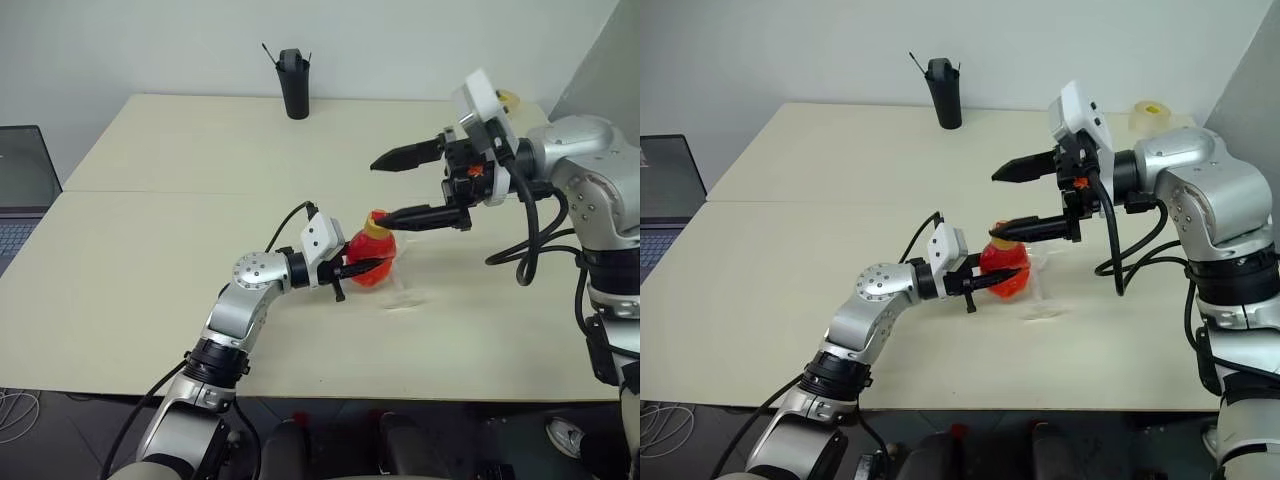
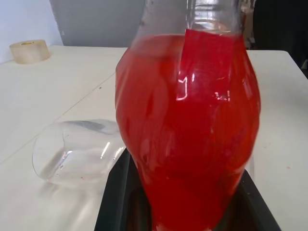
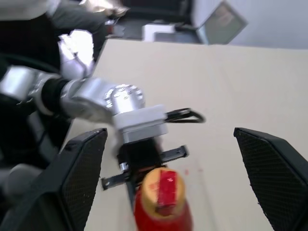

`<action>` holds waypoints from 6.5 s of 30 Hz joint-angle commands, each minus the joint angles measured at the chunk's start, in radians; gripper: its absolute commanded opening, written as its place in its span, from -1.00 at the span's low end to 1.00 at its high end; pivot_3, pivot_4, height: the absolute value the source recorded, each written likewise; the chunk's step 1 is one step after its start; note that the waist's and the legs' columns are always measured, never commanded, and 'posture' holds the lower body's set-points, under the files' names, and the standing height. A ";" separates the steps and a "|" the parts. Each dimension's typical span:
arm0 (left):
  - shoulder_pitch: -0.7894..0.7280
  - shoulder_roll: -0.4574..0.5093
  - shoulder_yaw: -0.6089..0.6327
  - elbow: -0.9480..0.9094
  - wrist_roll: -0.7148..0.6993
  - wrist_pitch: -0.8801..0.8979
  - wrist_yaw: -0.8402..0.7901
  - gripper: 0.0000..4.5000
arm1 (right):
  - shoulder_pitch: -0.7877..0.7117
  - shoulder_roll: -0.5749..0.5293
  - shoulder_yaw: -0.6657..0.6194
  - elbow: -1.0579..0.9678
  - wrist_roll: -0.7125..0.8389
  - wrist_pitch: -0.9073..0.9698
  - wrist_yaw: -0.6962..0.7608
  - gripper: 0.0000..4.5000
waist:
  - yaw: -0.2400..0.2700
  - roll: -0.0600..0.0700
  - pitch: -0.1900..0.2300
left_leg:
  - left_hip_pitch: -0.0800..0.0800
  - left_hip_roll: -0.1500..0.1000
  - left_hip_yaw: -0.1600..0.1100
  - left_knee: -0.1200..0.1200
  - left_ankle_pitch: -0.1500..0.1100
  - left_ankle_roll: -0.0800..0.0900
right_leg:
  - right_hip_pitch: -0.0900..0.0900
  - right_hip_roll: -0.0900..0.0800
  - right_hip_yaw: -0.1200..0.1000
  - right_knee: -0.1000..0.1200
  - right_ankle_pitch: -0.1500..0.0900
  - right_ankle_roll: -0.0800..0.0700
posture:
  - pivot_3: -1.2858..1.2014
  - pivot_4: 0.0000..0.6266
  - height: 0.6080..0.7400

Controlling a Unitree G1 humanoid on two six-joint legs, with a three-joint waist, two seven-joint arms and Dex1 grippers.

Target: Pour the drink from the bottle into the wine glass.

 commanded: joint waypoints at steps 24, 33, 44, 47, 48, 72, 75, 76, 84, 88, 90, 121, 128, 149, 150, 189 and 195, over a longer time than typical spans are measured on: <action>-0.040 -0.027 0.050 -0.031 -0.066 0.009 0.002 -0.64 | 0.191 0.206 -0.060 -0.394 -0.005 0.268 -0.728 1.00 | -0.004 0.000 0.000 | 0.000 0.000 0.000 0.000 0.000 0.000 | 0.000 0.005 0.001 0.000 0.000 0.000 | 0.03 -0.52 1.00; -0.029 -0.016 0.057 -0.038 -0.061 0.013 0.011 -0.64 | 0.176 0.230 -0.041 -0.390 0.011 0.260 -0.709 1.00 | -0.004 0.000 0.000 | 0.000 0.000 0.000 0.000 0.000 0.000 | 0.000 0.005 0.001 0.000 0.000 0.000 | 0.03 -0.52 1.00; -0.023 -0.008 0.057 -0.041 -0.059 0.011 0.012 -0.64 | 0.176 0.207 -0.026 -0.415 0.046 0.280 -0.683 1.00 | -0.003 0.000 0.000 | 0.000 0.000 0.000 0.000 0.000 0.000 | 0.000 0.005 0.000 0.000 0.000 0.000 | 0.03 -0.52 1.00; -0.027 -0.008 0.056 -0.035 -0.057 0.008 0.012 -0.64 | 0.188 0.192 0.002 -0.390 0.008 0.263 -0.695 1.00 | -0.003 0.000 0.000 | 0.000 0.000 0.000 0.000 0.000 0.000 | 0.000 0.005 0.001 0.000 0.000 0.000 | 0.03 -0.52 1.00; -0.029 -0.009 0.056 -0.033 -0.057 0.007 0.012 -0.64 | 0.191 0.192 0.007 -0.383 0.001 0.255 -0.691 1.00 | -0.003 0.000 0.000 | 0.000 0.000 0.000 0.000 0.000 0.000 | 0.000 0.005 0.001 0.000 0.000 0.000 | 0.03 -0.52 1.00; -0.040 -0.004 0.056 -0.015 -0.048 -0.010 0.016 -0.65 | 0.523 -0.089 -0.291 -0.522 0.252 0.283 -0.465 1.00 | -0.003 0.000 0.000 | 0.000 -0.001 0.001 -0.001 0.000 0.000 | 0.001 0.006 0.001 -0.001 0.000 0.000 | 0.03 -0.52 1.00; -0.041 -0.005 0.053 -0.013 -0.047 -0.011 0.012 -0.65 | 0.439 -0.046 -0.238 -0.512 0.265 0.270 -0.510 1.00 | -0.010 0.000 0.000 | 0.002 -0.001 0.002 -0.001 0.000 0.000 | 0.001 0.008 0.002 0.000 0.000 0.000 | 0.03 -0.52 1.00; -0.042 -0.006 0.052 -0.011 -0.047 -0.012 0.010 -0.65 | 0.398 -0.016 -0.214 -0.497 0.255 0.265 -0.538 1.00 | -0.012 0.000 0.000 | 0.002 -0.001 0.002 -0.001 0.000 0.000 | 0.001 0.009 0.003 0.001 0.000 0.000 | 0.03 -0.52 1.00; -0.044 -0.006 0.056 -0.010 -0.044 -0.016 0.011 -0.65 | 0.250 0.131 -0.094 -0.411 0.178 0.244 -0.652 1.00 | -0.001 0.000 0.000 | 0.000 0.001 0.000 -0.001 0.000 0.000 | 0.000 0.007 0.001 -0.001 0.000 0.000 | 0.03 -0.52 1.00; -0.030 -0.008 0.053 -0.032 -0.045 -0.009 0.021 -0.65 | 0.234 0.162 -0.051 -0.378 0.149 0.219 -0.647 1.00 | 0.001 0.000 0.000 | 0.000 -0.001 0.000 0.000 0.000 0.000 | 0.000 0.005 0.001 -0.001 0.000 0.000 | 0.03 -0.52 1.00; -0.027 -0.008 0.051 -0.039 -0.046 -0.006 0.025 -0.65 | 0.219 0.174 -0.024 -0.341 0.111 0.194 -0.647 1.00 | 0.000 0.000 0.000 | 0.000 0.000 0.000 0.000 0.000 0.000 | 0.000 0.005 0.001 -0.001 0.000 0.000 | 0.03 -0.52 1.00; -0.044 -0.009 0.047 -0.004 -0.039 -0.016 0.020 -0.66 | 0.402 -0.069 -0.202 -0.436 0.228 0.268 -0.483 1.00 | -0.007 0.000 0.000 | 0.001 0.000 0.002 -0.001 0.000 0.000 | 0.001 0.008 0.003 0.000 0.000 0.000 | 0.03 -0.52 1.00; -0.049 -0.008 0.050 0.004 -0.036 -0.023 0.017 -0.66 | 0.287 0.075 -0.125 -0.438 0.230 0.268 -0.602 1.00 | -0.002 0.000 0.000 | 0.001 0.000 0.001 0.000 0.000 0.000 | 0.000 0.009 0.002 0.000 0.000 0.000 | 0.03 -0.52 1.00; -0.030 -0.009 0.049 -0.018 -0.032 -0.019 0.042 -0.66 | 0.170 0.271 -0.025 -0.219 0.045 0.182 -0.720 1.00 | -0.002 0.000 0.000 | 0.000 0.001 0.000 0.000 0.000 0.000 | 0.000 0.006 0.001 0.000 0.000 0.000 | 0.03 -0.52 1.00; -0.030 -0.008 0.050 -0.019 -0.032 -0.019 0.043 -0.66 | 0.172 0.268 -0.027 -0.218 0.042 0.181 -0.717 1.00 | -0.002 0.000 0.000 | 0.000 0.000 0.000 0.000 0.000 0.000 | 0.000 0.006 0.001 0.000 0.000 0.000 | 0.03 -0.52 1.00; -0.037 -0.001 0.035 -0.016 -0.032 -0.016 0.020 -0.66 | 0.164 0.056 -0.044 -0.161 0.169 0.108 -0.243 -0.45 | -0.002 0.000 0.000 | 0.000 0.000 0.000 0.000 0.000 0.000 | 0.000 0.007 0.001 0.000 0.000 0.000 | 0.03 -0.52 1.00; -0.030 0.002 0.031 -0.028 -0.032 -0.013 0.020 -0.66 | 0.106 -0.003 -0.002 -0.044 0.142 0.010 -0.006 -0.45 | -0.004 0.000 0.000 | 0.001 0.000 0.001 0.000 0.000 0.000 | 0.000 0.007 0.001 0.000 0.000 0.000 | 0.03 -0.52 1.00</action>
